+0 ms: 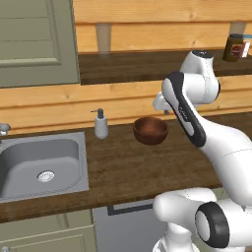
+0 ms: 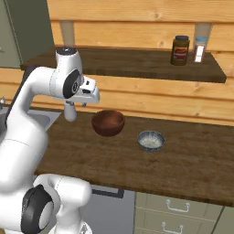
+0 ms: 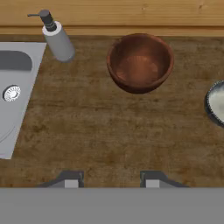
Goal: Pick up the bowls on the counter and stack them on top of one another in the open cabinet. Place the smaller bowl on top of the larger bowl.
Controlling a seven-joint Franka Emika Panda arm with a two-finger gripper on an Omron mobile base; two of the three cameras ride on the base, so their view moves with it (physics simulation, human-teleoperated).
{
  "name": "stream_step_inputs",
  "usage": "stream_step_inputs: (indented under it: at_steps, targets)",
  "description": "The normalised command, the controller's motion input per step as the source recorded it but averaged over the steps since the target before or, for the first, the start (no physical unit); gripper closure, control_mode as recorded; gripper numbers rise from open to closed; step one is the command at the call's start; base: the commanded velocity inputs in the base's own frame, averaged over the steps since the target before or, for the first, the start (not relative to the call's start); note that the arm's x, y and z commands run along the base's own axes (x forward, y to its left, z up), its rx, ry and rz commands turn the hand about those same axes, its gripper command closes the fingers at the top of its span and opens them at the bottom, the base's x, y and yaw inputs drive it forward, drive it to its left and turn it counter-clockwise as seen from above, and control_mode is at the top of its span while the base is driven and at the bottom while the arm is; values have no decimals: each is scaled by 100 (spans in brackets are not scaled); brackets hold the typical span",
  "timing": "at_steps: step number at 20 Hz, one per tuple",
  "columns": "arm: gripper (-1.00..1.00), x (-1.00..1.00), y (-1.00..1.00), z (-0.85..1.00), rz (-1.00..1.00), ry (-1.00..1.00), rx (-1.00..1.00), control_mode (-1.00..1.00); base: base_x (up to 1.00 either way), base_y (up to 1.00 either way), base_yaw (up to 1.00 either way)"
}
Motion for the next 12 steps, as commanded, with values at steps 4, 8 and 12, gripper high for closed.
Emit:
stream_step_inputs:
  at_steps: [4, 8, 12]
  targets:
    - [-100, -11, -58, -5, -14, 0, 3, -100, 0, 0, 0]
    - [-100, -28, -100, -20, -40, -3, 12, -100, 0, 0, 0]
    - [-100, -19, -100, -15, -40, -1, 8, -100, 0, 0, 0]
